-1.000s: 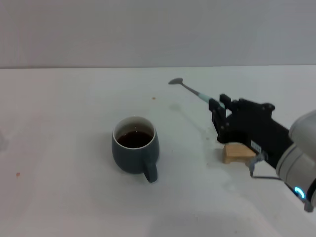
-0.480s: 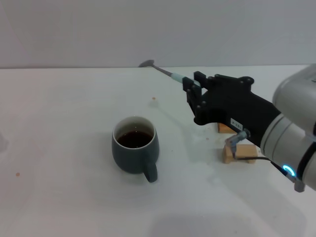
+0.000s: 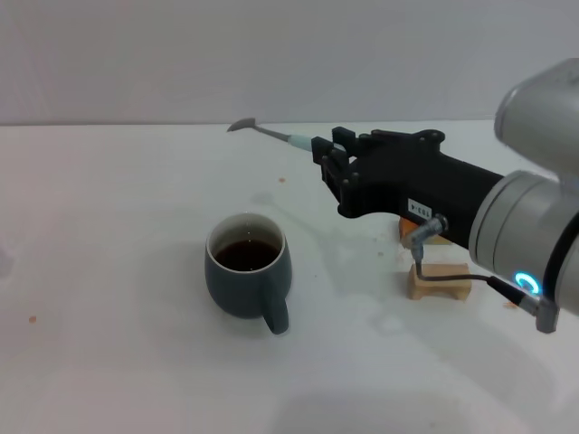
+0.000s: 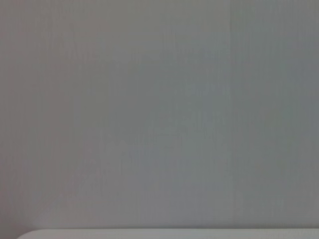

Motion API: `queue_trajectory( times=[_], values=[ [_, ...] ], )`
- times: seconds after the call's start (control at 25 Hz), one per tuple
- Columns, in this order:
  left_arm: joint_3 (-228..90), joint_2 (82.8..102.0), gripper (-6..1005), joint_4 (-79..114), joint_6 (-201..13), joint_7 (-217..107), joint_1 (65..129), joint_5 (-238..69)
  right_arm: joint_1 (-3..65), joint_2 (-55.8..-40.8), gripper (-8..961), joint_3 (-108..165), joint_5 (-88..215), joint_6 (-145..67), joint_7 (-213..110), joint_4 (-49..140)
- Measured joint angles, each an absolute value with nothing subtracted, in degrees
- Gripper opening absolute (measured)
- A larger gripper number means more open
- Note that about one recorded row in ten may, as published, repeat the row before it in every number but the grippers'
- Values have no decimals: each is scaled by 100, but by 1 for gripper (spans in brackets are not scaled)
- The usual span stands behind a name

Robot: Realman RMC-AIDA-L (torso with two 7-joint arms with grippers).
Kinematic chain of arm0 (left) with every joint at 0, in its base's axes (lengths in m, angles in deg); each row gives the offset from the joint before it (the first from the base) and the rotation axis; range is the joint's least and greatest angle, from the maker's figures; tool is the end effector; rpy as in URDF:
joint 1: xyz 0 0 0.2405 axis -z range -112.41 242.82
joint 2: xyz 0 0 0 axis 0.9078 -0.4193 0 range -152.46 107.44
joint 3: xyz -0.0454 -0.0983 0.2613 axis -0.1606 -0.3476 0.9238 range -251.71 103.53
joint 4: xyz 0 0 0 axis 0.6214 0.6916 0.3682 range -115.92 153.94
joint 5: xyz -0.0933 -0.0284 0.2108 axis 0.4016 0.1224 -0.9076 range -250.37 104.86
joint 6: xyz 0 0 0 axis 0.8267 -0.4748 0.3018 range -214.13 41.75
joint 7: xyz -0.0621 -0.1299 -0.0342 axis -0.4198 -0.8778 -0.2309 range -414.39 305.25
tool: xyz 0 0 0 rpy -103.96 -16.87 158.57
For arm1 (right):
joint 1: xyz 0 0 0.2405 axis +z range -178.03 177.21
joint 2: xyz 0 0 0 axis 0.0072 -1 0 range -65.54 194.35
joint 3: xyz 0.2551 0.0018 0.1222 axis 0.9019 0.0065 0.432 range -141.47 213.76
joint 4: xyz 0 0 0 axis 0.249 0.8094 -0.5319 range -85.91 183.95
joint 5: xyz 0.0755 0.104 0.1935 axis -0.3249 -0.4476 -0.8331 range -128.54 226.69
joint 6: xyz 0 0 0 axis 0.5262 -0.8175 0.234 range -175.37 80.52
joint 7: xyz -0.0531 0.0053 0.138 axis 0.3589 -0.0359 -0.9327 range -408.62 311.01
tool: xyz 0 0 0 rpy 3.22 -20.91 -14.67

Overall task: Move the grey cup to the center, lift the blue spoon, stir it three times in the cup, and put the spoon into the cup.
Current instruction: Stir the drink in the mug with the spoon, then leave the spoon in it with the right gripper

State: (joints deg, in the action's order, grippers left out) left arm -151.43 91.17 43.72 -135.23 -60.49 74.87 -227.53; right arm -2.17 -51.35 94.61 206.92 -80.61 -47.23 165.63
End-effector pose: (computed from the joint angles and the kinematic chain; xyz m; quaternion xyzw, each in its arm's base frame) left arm -0.4464 0.3137 0.0202 -0.6433 -0.3072 -0.1915 0.6746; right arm 0.0889 0.2815 -0.0314 -0.8714 0.2579 0.2223 0.3532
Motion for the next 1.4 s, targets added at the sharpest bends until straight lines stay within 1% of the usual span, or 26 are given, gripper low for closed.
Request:
queue_trajectory(
  times=[0.12,0.36,0.6,0.68,0.72,0.76,0.84,0.88,0.92,0.96,1.04,1.08,1.12,1.28,1.4],
  values=[
    [-15146,9116,-2,4369,-13520,-6052,7488,-22753,-90,-5143,154,9548,20586,-8223,-4722,16557],
    [-15161,9103,-2,4369,-13499,-6050,7508,-22752,350,-5304,154,9837,20477,-8901,-4720,16557],
    [-15161,9093,-2,4365,-13492,-6056,7523,-22753,639,-5386,154,10083,20472,-9229,-4718,16563],
    [-15161,9091,-2,4362,-13491,-6057,7527,-22752,944,-5413,154,10220,20469,-9512,-4716,16558],
    [-15161,9089,-2,4362,-13488,-6057,7530,-22753,944,-5413,154,10220,20469,-9512,-4716,16558],
    [-15161,9089,-2,4362,-13488,-6057,7530,-22753,1094,-5419,154,10280,20449,-9618,-4715,16555],
    [-15161,9083,-2,4358,-13472,-6057,7533,-22753,1190,-5423,154,10321,20414,-9680,-4715,16554],
    [-15160,9083,-2,4356,-13469,-6057,7533,-22753,1380,-5423,154,10421,20306,-9811,-4714,16554],
    [-15160,9083,-2,4354,-13464,-6056,7533,-22753,1380,-5423,154,10421,20306,-9811,-4714,16554],
    [-15160,9083,-2,4349,-13458,-6054,7533,-22753,1596,-5418,154,10536,20189,-9979,-4713,16554],
    [-15160,9083,-2,4345,-13454,-6053,7533,-22753,1722,-5419,154,10607,20135,-10103,-4713,16549],
    [-15160,9086,-2,4342,-13453,-6052,7532,-22753,1907,-5421,154,10722,20097,-10275,-4713,16543],
    [-15160,9086,-2,4342,-13453,-6052,7532,-22753,1907,-5421,154,10722,20097,-10275,-4713,16543],
    [-15162,9090,-2,4337,-13452,-6051,7532,-22753,2333,-5420,154,11084,19950,-10751,-4681,16543],
    [-15167,9097,-2,4328,-13452,-6050,7535,-22752,2479,-5427,154,11264,19687,-10964,-4585,16536]
  ],
)
